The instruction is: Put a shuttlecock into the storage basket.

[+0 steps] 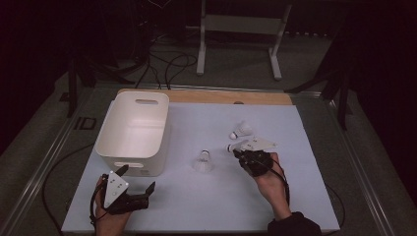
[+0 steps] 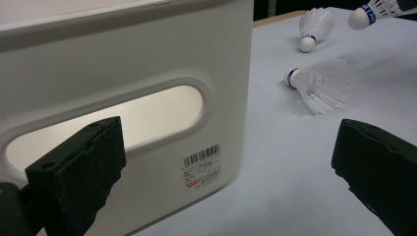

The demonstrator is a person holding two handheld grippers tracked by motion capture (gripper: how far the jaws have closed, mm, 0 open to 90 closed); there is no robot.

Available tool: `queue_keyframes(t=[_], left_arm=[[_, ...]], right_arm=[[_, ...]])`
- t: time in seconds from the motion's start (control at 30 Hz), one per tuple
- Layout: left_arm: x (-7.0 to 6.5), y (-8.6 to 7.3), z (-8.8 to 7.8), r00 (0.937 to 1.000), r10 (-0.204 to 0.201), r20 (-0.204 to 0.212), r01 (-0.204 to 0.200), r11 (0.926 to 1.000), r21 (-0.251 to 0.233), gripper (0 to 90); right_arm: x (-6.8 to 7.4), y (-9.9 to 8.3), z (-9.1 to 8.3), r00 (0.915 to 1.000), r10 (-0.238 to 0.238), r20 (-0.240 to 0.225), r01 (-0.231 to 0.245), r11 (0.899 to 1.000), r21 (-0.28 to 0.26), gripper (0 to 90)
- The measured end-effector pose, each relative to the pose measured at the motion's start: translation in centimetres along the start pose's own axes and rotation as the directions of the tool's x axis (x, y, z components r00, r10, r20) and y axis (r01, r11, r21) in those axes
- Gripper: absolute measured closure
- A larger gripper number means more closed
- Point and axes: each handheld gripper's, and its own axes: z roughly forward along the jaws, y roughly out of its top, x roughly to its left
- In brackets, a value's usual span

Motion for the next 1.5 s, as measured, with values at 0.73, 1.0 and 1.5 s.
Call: queue_keyframes(t=[0.73,1.0,1.5], left_arm=[[0.0,0.0,0.0,1.0000,0.001,0.000,-0.001,1.0000,0.002,0.5],[0.0,0.0,0.1,1.0000,0.001,0.001,-0.001,1.0000,0.003,0.4],[0.0,0.0,0.1,1.0000,-0.001,0.002,0.001,1.0000,-0.001,0.5]], right_arm=[[1.4,2.4,0.6,0.9989,-0.046,-0.012,0.045,0.999,-0.023,88.2],[1.9,3.0,0.9,0.9981,-0.056,-0.023,0.056,0.998,-0.033,88.2],[2.9,4.4,1.0,0.9960,-0.083,-0.034,0.081,0.996,-0.046,88.2]])
